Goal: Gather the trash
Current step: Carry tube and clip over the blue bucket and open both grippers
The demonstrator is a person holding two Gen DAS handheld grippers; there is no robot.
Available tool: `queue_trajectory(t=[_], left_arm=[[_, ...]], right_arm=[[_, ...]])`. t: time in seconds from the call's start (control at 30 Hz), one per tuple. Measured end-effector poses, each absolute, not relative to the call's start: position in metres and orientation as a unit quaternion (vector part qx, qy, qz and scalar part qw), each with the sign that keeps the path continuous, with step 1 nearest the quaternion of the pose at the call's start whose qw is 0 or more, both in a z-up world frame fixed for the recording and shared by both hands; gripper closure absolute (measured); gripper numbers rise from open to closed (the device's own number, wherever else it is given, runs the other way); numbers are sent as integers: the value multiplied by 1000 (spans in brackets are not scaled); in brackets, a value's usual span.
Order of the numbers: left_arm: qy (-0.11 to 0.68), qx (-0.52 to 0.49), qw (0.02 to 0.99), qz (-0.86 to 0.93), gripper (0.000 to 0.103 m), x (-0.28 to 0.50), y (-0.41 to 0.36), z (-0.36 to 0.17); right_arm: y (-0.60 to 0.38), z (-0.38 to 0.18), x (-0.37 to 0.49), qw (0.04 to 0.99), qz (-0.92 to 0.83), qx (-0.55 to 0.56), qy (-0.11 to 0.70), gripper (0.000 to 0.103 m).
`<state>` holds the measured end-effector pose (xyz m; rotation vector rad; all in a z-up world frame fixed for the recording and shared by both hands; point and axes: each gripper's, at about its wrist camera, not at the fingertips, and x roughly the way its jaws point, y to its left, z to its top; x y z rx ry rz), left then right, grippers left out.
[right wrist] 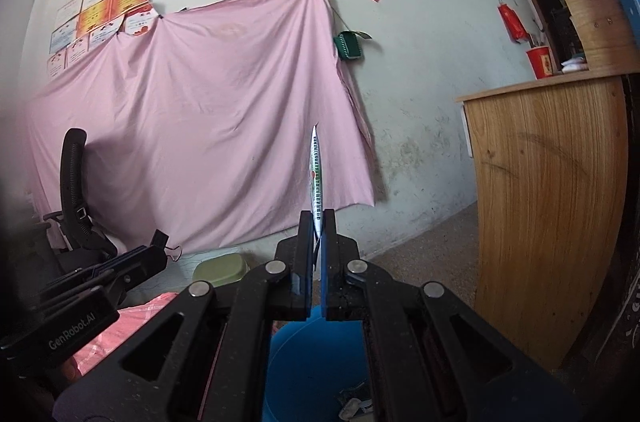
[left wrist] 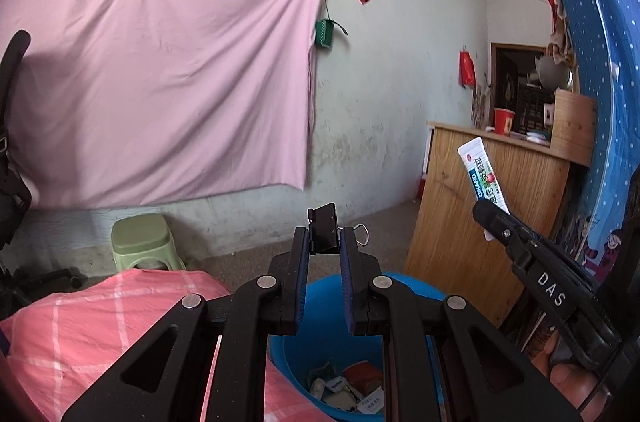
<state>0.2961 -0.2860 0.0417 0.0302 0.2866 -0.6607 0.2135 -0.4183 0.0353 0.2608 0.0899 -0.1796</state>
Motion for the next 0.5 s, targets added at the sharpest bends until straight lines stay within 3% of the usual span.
queue_trajectory(t=[0.5], left_arm=[[229, 17, 919, -321, 91, 321, -309, 13]], right_arm=[[-457, 4, 228, 969, -114, 179, 129, 84]])
